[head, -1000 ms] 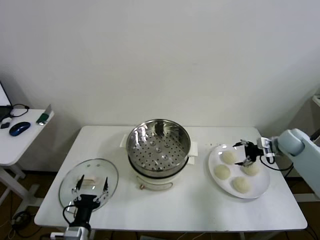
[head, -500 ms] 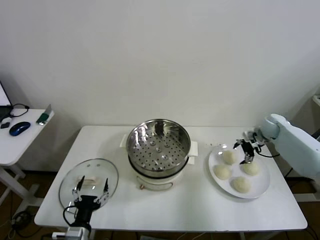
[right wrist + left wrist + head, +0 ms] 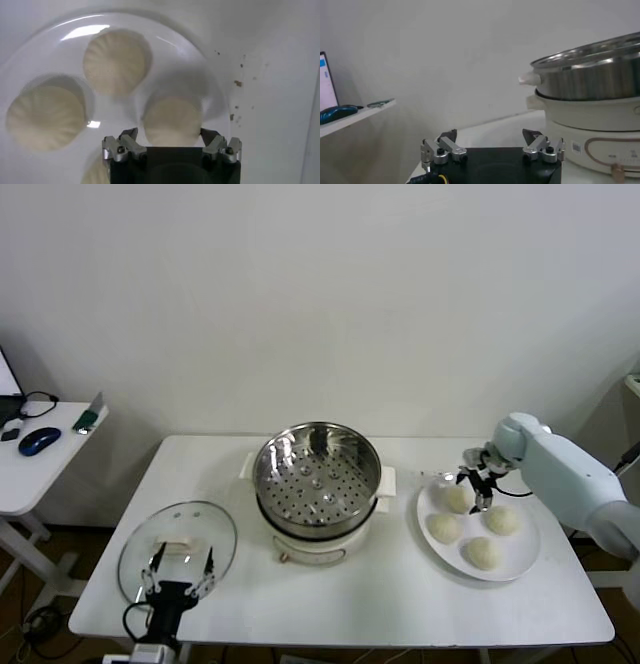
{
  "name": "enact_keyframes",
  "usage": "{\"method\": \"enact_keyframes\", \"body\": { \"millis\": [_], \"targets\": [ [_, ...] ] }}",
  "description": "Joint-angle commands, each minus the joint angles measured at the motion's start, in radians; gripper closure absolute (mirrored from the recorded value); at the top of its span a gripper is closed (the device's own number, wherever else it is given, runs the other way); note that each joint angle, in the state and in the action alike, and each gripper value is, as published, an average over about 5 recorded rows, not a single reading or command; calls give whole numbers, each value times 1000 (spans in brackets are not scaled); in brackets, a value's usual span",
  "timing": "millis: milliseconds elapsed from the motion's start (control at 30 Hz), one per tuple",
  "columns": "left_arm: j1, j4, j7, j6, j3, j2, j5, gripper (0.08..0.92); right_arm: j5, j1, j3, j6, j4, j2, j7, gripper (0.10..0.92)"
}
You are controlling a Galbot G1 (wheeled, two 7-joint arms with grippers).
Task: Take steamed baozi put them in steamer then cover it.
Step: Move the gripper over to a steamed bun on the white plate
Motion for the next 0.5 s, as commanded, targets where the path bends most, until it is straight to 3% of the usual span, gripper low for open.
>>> {"method": "enact_keyframes", "body": {
  "millis": [33, 233, 500],
  "targets": [
    [5, 8, -1, -8, -3, -1, 3, 177, -39, 2, 22, 7, -61, 41, -1, 203],
    [12, 10, -1, -15, -10, 0, 2, 177, -55, -2, 25, 14, -66, 47, -11, 211],
    [21, 11, -3, -22, -16, 0, 1, 177, -59, -2, 29, 25, -67, 47, -20, 294]
  ]
}}
